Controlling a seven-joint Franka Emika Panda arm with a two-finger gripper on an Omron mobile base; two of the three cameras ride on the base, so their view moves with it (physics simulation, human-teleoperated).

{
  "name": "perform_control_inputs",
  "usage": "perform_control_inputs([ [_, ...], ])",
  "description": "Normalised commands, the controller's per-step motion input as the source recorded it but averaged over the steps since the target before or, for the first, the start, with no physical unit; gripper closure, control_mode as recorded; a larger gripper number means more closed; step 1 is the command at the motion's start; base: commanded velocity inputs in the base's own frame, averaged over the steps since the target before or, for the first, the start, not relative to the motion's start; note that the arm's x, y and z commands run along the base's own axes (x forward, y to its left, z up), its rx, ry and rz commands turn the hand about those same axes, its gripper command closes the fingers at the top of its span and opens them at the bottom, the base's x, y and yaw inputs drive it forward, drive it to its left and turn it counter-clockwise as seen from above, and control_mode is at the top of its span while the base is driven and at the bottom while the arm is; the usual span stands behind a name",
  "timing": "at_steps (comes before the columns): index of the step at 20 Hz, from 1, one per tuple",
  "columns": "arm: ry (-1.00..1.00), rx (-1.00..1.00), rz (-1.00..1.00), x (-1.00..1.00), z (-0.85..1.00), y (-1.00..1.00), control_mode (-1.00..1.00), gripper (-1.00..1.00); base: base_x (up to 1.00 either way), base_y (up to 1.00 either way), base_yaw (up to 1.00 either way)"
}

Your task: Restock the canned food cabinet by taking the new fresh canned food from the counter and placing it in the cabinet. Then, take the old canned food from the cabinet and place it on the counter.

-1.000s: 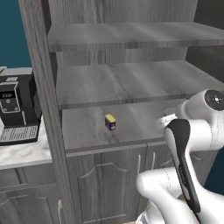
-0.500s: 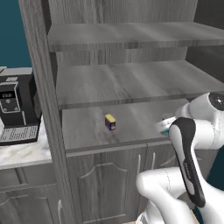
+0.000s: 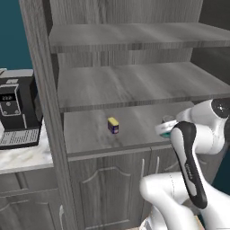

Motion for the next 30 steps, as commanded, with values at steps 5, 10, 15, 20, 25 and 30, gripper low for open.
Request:
perform_control_inputs([
  [5, -0.04, 0.00, 0.00, 0.42, -0.41, 0.05, -1.00, 1.00, 0.00, 0.00, 0.00],
  [10, 0.00, 0.00, 0.00, 0.52, -0.30, 0.01, -1.00, 1.00, 0.00, 0.00, 0.00],
  [15, 0.03, 0.00, 0.00, 0.53, -0.12, 0.03, -1.00, 1.00, 0.00, 0.00, 0.00],
  [20, 0.08, -0.01, 0.00, 0.50, -0.20, 0.00, -1.00, 1.00, 0.00, 0.00, 0.00],
  [25, 0.12, -0.04, 0.00, 0.41, -0.39, 0.00, -1.00, 1.00, 0.00, 0.00, 0.00],
  [30, 0.02, -0.01, 0.00, 0.42, -0.29, 0.00, -1.00, 1.00, 0.00, 0.00, 0.00],
])
